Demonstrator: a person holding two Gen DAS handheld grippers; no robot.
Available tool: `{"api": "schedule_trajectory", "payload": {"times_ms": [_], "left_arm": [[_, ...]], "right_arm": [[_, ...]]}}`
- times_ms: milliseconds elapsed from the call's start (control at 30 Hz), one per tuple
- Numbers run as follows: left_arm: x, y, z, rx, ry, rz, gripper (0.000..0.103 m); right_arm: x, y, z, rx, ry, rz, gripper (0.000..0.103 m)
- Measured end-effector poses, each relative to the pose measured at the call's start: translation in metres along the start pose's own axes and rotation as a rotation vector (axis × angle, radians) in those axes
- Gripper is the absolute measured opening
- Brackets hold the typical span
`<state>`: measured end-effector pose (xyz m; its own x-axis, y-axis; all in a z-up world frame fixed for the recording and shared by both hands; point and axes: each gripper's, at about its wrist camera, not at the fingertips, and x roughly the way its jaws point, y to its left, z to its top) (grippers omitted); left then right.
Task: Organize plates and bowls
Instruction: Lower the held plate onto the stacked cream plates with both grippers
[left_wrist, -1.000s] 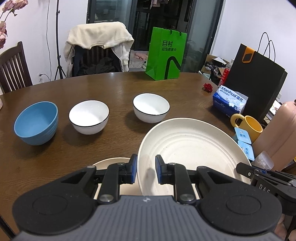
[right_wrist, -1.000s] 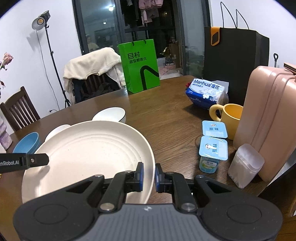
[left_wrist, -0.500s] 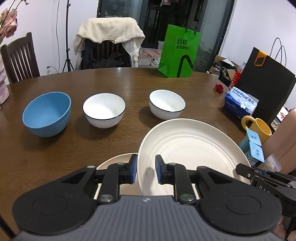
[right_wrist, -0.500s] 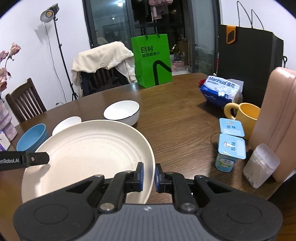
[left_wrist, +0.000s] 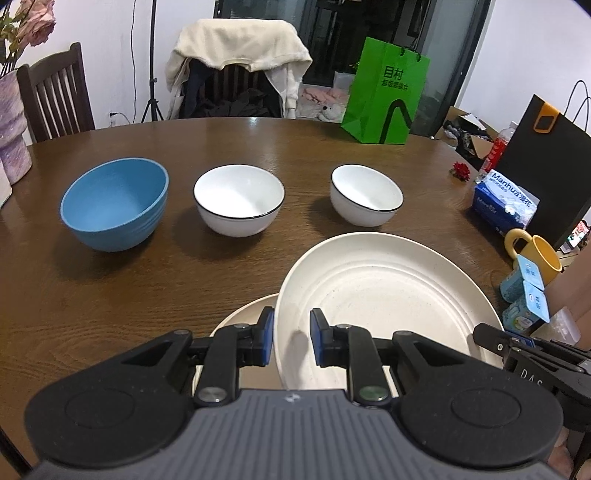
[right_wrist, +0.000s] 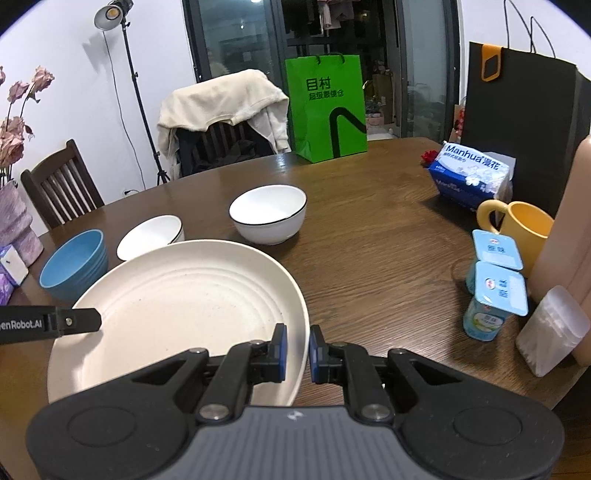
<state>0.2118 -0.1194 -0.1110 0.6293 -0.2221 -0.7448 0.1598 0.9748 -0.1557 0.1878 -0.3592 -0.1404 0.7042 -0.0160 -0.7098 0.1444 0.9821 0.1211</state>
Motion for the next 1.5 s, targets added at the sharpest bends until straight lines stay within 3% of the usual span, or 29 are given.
{"api": "schedule_trajectory", "payload": {"times_ms": [967, 1500], "left_arm": [[0.015, 0.036, -0.035, -0.036, 0.081, 0.069, 0.02], [0.023, 0.044, -0.045, -0.046, 0.12, 0.085, 0.02]], "right_arm": [[0.028, 0.037, -0.02, -0.105, 0.077, 0.036, 0.012], [0.036, 0.059, -0.03, -0.237, 0.068, -0.008, 0.014]]}}
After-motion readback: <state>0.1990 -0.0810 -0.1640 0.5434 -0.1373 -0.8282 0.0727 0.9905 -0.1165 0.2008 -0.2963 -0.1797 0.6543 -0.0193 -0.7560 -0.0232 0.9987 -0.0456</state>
